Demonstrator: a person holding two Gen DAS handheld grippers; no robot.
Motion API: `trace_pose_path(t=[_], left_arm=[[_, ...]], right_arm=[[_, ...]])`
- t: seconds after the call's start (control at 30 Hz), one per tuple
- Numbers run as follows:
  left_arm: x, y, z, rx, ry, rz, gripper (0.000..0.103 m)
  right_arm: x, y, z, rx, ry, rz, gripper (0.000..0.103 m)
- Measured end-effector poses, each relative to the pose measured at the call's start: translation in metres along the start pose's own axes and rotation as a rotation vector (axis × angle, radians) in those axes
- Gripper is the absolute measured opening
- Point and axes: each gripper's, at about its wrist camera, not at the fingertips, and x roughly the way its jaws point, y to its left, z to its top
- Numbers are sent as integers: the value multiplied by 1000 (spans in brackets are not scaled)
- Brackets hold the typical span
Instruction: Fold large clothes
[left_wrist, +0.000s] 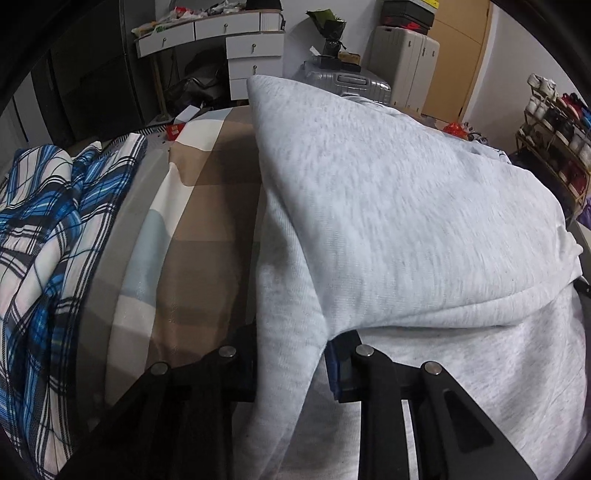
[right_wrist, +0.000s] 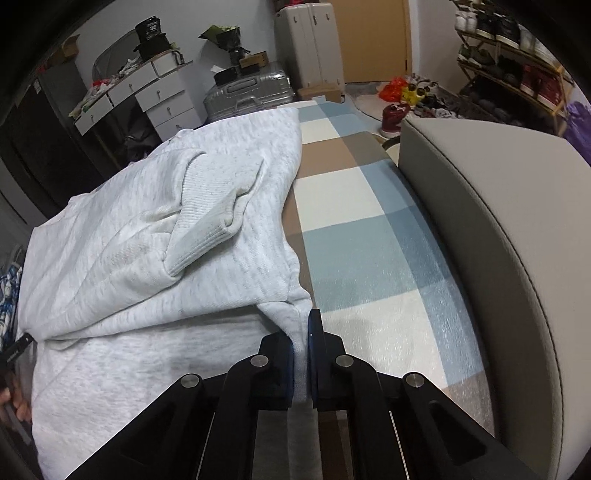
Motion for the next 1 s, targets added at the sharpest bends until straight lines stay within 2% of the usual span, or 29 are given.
trace_pose_path(t=[0.07, 0.1, 0.13, 0.17, 0.2, 0.23, 0.3, 0.37, 0.5, 0.6, 0.67, 0.77, 0.93, 1.0], left_arm=[[-3, -1, -4, 18, 4, 4, 23], [-7, 0, -8, 24, 5, 2, 24], [-13, 2, -15, 27, 5, 1, 24], [-20, 1, -22, 29, 4, 0, 26], [-27, 4, -29, 29, -2, -3, 30], [-36, 7, -37, 28, -11, -12, 32], [-55, 12, -52, 26, -37, -23, 48], [-75, 16, -68, 16, -70, -36, 54], [-107, 11, -94, 5, -93, -116, 54], [-118, -1, -104, 3, -110, -198, 54], [-122, -11, -111, 19, -110, -253, 54], [-120, -30, -120, 53, -89, -293, 54], [-126, -51, -134, 118, -66, -309, 54], [-129, -55, -139, 115, -71, -310, 54]], right_arm=[[-5, 6, -3, -20, 10, -27, 13], [-11, 8, -7, -33, 10, -34, 21], [-17, 9, -13, -42, 10, -31, 33], [-25, 10, -20, -53, 8, -13, 41], [-36, 10, -30, -62, 0, 17, 53], [-46, 8, -40, -66, -11, 40, 58], [-70, 2, -64, -47, -28, 75, 60], [-91, -6, -88, -4, -36, 110, 61], [-127, -8, -128, 56, -50, 220, 61], [-142, 11, -145, 41, -61, 333, 62], [-139, 27, -150, 0, -45, 393, 62], [-114, 53, -149, -54, 60, 413, 62], [-91, 75, -147, -98, 129, 432, 64], [-90, 78, -146, -117, 125, 426, 66]])
